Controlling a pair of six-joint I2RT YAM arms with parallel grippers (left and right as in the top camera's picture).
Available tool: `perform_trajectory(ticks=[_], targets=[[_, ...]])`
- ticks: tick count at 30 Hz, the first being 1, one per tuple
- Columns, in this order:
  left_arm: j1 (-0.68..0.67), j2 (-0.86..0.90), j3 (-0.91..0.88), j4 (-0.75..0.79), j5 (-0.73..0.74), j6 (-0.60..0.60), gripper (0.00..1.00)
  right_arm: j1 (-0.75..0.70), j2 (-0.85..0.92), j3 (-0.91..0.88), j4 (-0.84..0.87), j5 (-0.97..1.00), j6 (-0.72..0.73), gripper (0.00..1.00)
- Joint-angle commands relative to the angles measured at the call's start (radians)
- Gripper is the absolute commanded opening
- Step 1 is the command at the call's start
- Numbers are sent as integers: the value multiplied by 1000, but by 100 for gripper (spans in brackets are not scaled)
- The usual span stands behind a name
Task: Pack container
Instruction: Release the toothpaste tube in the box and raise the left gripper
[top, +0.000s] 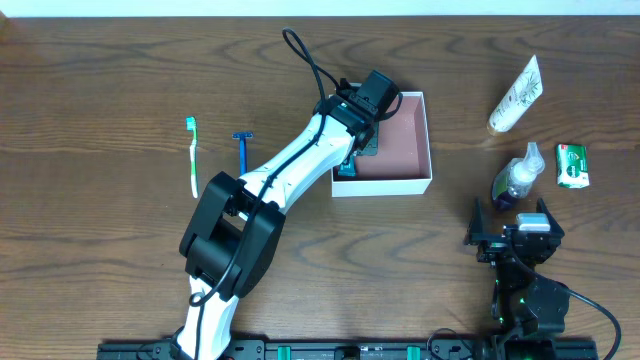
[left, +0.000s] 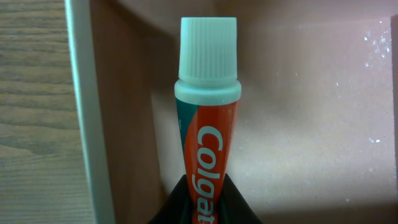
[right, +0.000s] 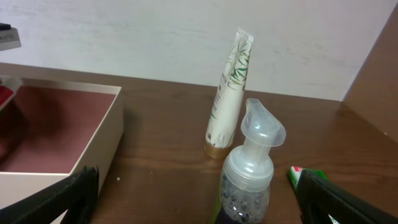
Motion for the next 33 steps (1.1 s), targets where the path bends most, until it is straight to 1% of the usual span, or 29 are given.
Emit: perform_trajectory(ticks=[1,12,21,22,23,26,27,29,30,33], targets=[[5,13,6,-2,-34,-16,17,7,-6,-2,-4,-4,-13,99],[5,13,6,-2,-34,-17,17,7,-6,-2,-4,-4,-13,99],[5,-7,30,51,-34,-10,17,7,-6,-2,-4,-3,-13,99],[5,-14,43,50,-33,4,22,7,-6,-2,-4,-4,-13,99],[5,-21,55,50,-29,20,25,7,-6,-2,-4,-4,-13,99],[5,-55,96,51,-30,49,31,7,-6,-2,-4,-4,-13,99],[6,-68,108,51,-30,49,35,7,-6,-2,-4,-4,-13,99],[10,-98,129,51,-30,50,37,7,-6,-2,-4,-3,-13,99],[13,-116,135,50,-31,63,37,7,-6,-2,-4,-4,-13,99],[34,-169,135,19,-35,134,45,7,-6,-2,-4,-3,-13,99]])
